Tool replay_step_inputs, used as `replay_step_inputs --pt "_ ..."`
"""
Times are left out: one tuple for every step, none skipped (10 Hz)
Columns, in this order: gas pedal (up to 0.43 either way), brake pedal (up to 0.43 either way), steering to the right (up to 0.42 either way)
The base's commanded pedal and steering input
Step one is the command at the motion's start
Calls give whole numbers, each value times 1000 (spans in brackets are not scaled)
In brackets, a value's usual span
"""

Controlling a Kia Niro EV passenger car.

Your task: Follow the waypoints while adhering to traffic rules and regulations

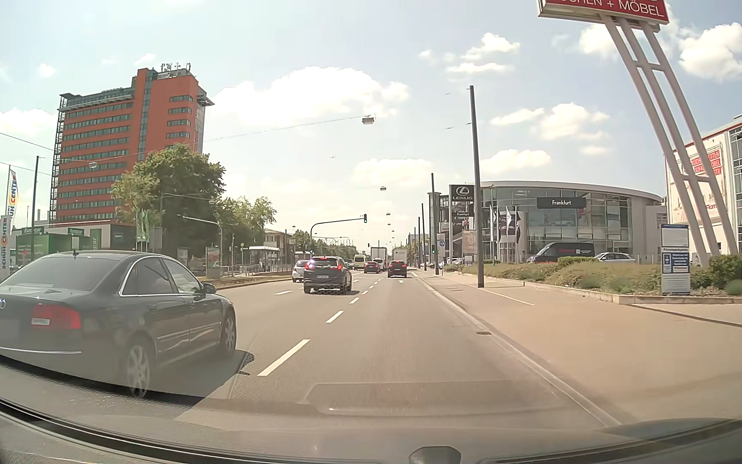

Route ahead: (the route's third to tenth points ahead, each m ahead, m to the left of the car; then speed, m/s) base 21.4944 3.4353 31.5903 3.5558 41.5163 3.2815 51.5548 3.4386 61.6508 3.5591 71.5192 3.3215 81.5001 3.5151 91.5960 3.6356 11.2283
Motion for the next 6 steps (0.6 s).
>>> replay_step_inputs --pt "79 30 2" --pt "59 30 2" --pt "0 30 2" --pt "0 30 2" --pt "0 30 2" --pt "0 30 1"
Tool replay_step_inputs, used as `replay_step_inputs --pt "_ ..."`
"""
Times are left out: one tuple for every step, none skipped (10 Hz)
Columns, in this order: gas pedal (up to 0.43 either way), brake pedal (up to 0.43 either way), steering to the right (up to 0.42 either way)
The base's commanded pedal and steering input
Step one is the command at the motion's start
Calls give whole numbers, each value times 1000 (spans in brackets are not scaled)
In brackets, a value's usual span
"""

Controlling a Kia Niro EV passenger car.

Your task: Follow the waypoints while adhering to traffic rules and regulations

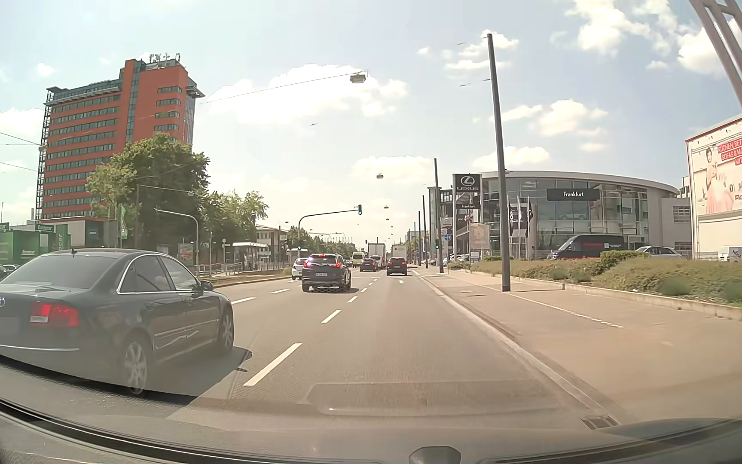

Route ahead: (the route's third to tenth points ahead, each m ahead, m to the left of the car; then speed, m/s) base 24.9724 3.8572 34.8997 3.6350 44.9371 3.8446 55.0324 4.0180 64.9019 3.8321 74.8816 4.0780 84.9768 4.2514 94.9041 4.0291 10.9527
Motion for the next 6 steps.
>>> replay_step_inputs --pt "0 30 0" --pt "0 30 0" --pt "0 30 0" --pt "0 30 0" --pt "0 30 1" --pt "0 30 1"
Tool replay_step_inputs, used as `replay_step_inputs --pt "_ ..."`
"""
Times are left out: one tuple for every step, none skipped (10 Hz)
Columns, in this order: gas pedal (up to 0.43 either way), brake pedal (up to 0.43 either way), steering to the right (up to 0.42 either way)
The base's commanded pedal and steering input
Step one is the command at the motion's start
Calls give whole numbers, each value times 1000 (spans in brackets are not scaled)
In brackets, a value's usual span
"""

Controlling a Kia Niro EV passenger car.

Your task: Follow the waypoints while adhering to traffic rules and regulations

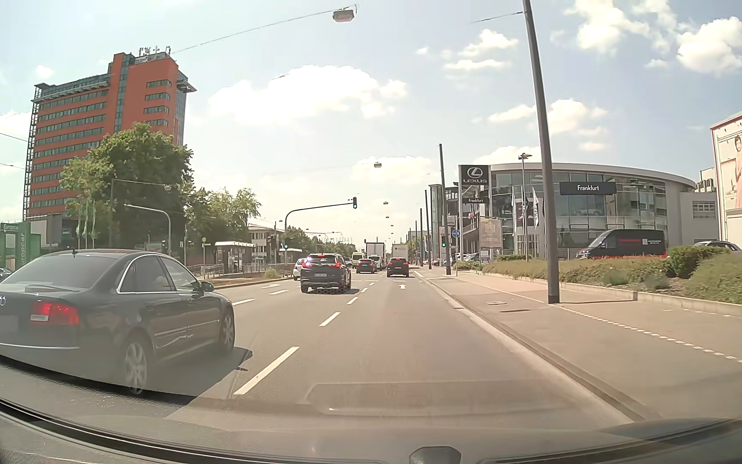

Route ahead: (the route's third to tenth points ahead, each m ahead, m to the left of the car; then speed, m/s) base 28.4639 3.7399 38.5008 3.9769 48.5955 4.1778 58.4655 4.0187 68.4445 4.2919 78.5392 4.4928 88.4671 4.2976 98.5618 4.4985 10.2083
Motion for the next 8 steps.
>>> replay_step_inputs --pt "0 30 2" --pt "0 30 2" --pt "0 30 2" --pt "0 30 2" --pt "0 30 2" --pt "0 30 2" --pt "0 30 3" --pt "0 30 3"
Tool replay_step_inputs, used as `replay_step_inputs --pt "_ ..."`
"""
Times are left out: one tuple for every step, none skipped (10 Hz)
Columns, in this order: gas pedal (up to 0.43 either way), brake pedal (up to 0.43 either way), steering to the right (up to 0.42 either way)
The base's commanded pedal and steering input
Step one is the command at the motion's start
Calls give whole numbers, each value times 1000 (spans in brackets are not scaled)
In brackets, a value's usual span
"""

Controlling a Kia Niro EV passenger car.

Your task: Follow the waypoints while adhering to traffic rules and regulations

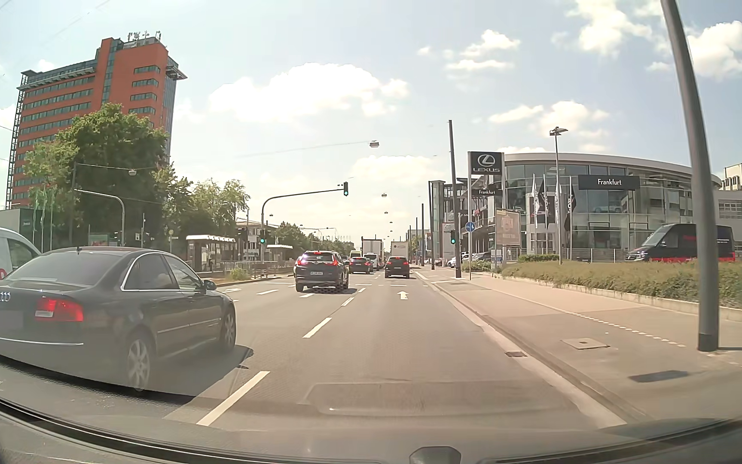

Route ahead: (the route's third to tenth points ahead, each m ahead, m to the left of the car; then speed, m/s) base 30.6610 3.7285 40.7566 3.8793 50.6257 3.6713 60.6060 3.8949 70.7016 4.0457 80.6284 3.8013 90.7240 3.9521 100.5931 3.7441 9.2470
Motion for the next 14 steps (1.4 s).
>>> replay_step_inputs --pt "0 30 3" --pt "0 30 2" --pt "0 30 2" --pt "0 30 3" --pt "0 30 1" --pt "0 30 0" --pt "0 30 1" --pt "0 30 2" --pt "0 30 2" --pt "0 30 2" --pt "0 30 2" --pt "0 30 2" --pt "0 30 2" --pt "0 30 2"
